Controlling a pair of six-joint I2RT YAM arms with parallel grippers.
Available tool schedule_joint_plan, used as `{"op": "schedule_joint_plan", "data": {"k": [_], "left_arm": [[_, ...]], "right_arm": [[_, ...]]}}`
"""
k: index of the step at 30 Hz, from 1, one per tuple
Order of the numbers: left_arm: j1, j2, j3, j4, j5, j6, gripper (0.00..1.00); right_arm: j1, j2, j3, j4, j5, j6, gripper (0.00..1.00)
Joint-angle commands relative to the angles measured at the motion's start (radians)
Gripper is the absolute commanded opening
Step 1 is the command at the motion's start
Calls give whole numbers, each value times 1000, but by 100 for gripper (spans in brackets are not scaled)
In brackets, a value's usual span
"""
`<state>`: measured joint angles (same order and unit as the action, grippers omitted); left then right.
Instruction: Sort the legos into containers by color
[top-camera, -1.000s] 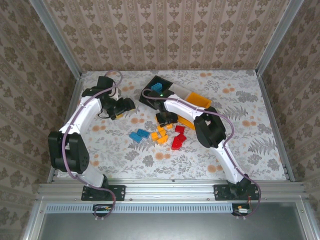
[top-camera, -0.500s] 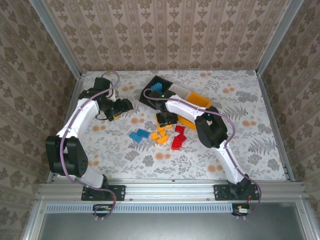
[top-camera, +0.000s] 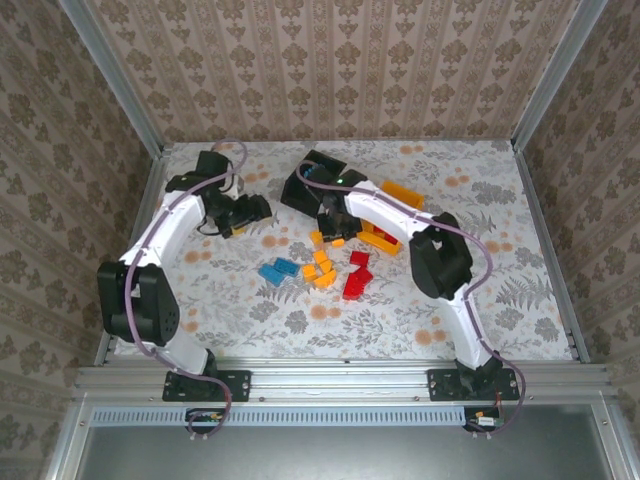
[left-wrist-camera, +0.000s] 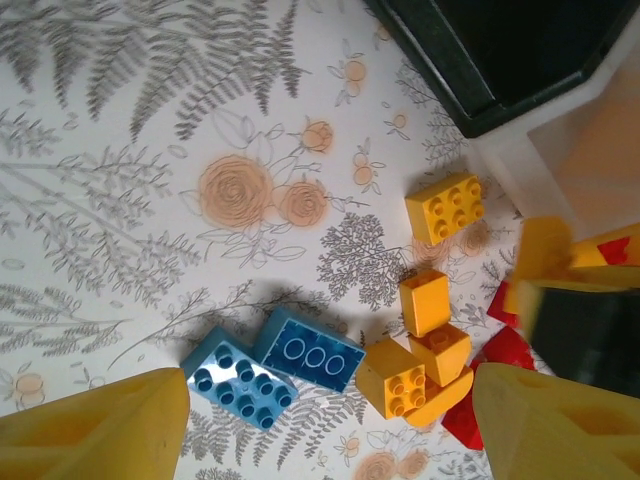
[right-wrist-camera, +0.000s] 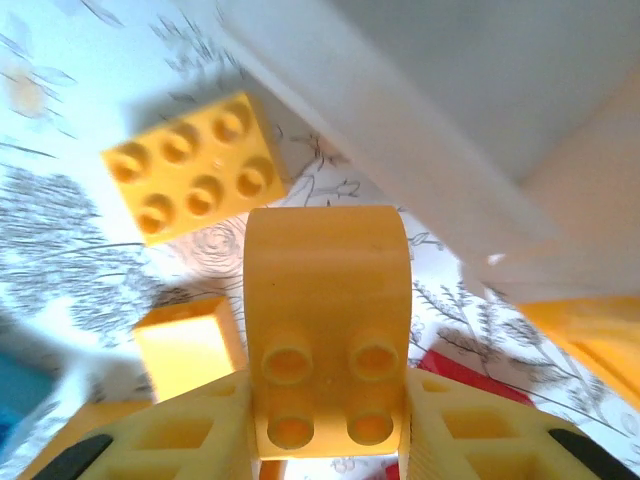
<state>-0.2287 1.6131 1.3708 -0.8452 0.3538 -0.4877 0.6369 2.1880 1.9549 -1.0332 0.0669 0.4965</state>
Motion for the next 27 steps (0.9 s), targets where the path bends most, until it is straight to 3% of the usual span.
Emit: {"op": "schedule_joint_plan", "data": {"k": [1, 6, 17, 21, 27], "left_arm": [[-65, 35, 74, -55, -61, 98, 76], [-137, 67, 114, -89, -109, 156, 76], [-271, 142, 171, -138, -154, 307, 76], [-304, 196, 195, -142, -160, 310, 76], [-340, 269, 225, -115, -151, 325, 76]], "right_arm": [[-39, -102, 25, 6, -27, -1, 35], [-97, -59, 116, 19, -82, 0, 36], [-214, 248, 501, -101, -90, -1, 38], [-232, 282, 520, -102, -107, 2, 40], [-236, 260, 518, -121, -110, -22, 53]]}}
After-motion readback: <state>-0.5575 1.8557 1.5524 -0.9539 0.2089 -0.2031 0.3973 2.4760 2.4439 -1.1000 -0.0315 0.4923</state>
